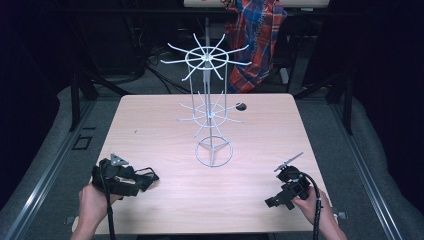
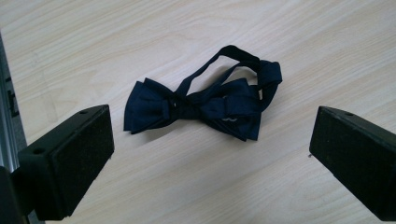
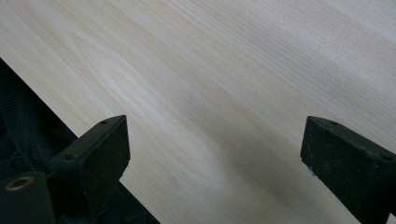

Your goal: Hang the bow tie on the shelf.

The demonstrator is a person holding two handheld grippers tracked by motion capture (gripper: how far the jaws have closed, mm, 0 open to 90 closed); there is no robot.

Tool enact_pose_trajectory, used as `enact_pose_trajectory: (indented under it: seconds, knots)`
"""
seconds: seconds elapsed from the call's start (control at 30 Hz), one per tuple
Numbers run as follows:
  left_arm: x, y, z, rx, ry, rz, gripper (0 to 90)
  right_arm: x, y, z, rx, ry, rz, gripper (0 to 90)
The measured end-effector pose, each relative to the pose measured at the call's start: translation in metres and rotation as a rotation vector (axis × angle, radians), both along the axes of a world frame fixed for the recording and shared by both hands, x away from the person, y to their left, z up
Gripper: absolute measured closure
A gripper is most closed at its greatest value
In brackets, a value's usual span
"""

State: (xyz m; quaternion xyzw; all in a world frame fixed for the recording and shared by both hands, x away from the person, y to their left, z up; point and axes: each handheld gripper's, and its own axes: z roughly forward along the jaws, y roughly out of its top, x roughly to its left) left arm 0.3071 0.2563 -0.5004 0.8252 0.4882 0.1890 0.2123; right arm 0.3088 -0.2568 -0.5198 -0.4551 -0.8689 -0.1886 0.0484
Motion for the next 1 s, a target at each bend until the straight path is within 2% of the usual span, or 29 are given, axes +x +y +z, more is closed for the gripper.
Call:
enact_pose_trajectory:
  seconds: [0.13, 0.27, 0.33, 0.37, 0.47, 0.57, 0.6, 0.83, 1.0]
  knots:
    - [0.002, -0.006, -0.001, 0.008, 0.003, -0.011, 0.2, 0.000, 0.000, 0.000, -0.013, 0.001, 0.007, 7.8]
    - [0.004, -0.011, -0.003, 0.012, 0.011, -0.023, 0.2, 0.000, 0.001, -0.001, -0.003, 0.002, 0.003, 7.8]
    - [0.005, -0.015, -0.004, 0.014, 0.012, -0.024, 0.2, 0.001, 0.001, -0.001, -0.016, 0.007, 0.011, 7.8]
    - [0.005, -0.015, -0.004, 0.014, 0.012, -0.024, 0.3, -0.001, 0.002, -0.002, 0.000, -0.004, -0.018, 7.8]
    - [0.010, -0.023, -0.008, 0.033, 0.027, -0.045, 1.4, 0.000, 0.001, -0.002, -0.005, 0.005, -0.004, 7.8]
    - [0.012, -0.027, -0.010, 0.040, 0.038, -0.061, 5.8, 0.001, 0.000, -0.002, -0.012, 0.011, 0.008, 7.8]
    - [0.016, -0.032, -0.013, 0.046, 0.056, -0.078, 8.5, 0.001, 0.001, -0.002, -0.006, 0.012, 0.005, 7.8]
    - [0.021, -0.042, -0.019, 0.068, 0.075, -0.105, 18.5, 0.001, 0.002, -0.003, -0.008, 0.017, 0.003, 7.9]
    - [0.023, -0.045, -0.020, 0.075, 0.085, -0.125, 31.9, 0.001, 0.002, -0.003, -0.008, 0.020, 0.003, 7.9]
